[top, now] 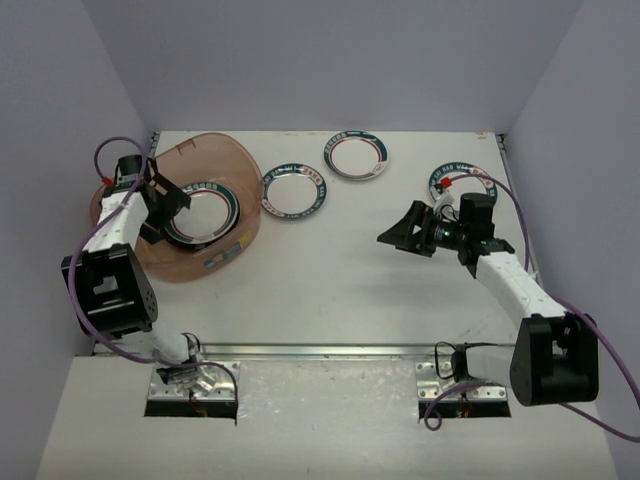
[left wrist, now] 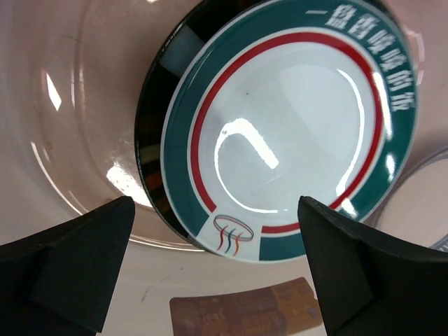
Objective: Place the plates into the plastic bin on the countertop
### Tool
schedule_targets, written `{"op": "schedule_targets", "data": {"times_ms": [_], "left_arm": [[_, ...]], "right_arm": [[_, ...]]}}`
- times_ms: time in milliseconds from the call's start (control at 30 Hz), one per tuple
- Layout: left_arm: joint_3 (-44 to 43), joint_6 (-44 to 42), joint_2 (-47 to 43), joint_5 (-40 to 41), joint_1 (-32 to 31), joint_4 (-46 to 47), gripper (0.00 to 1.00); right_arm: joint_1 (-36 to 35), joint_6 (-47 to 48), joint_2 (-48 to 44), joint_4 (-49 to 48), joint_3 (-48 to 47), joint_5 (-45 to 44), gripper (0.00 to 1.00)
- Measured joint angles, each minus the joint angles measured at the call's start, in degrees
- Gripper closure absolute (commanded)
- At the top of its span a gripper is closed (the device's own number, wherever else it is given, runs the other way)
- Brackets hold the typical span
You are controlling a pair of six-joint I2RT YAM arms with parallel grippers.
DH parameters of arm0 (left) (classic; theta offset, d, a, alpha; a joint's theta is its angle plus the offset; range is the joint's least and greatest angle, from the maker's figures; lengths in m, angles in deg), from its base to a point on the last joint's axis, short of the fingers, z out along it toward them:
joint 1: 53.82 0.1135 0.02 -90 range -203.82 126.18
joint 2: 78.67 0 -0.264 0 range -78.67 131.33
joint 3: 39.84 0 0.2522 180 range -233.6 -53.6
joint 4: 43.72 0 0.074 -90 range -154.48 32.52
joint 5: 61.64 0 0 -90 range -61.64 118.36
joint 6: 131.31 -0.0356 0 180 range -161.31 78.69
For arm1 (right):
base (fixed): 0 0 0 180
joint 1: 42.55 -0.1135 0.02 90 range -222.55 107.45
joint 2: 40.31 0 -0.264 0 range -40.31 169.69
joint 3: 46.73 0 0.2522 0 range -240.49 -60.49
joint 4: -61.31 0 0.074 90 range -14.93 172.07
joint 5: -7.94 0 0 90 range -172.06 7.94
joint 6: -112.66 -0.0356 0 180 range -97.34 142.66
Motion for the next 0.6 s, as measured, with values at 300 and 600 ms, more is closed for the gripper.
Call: {"op": "schedule_targets", "data": {"times_ms": [300, 600], "left_arm": [[-1.82, -4.22, -14.58, -3.04, 0.02, -1.32, 0.0], [14.71, -8.7, -43.74, -18.48, -1.83, 3.6, 0.0]], "right_arm": [[-7.12, -5.46, 10.55, -11.9, -0.31, -5.27, 0.05], [-14.22, -15.42, 45.33, -22.37, -21.81, -13.64, 0.09]]}}
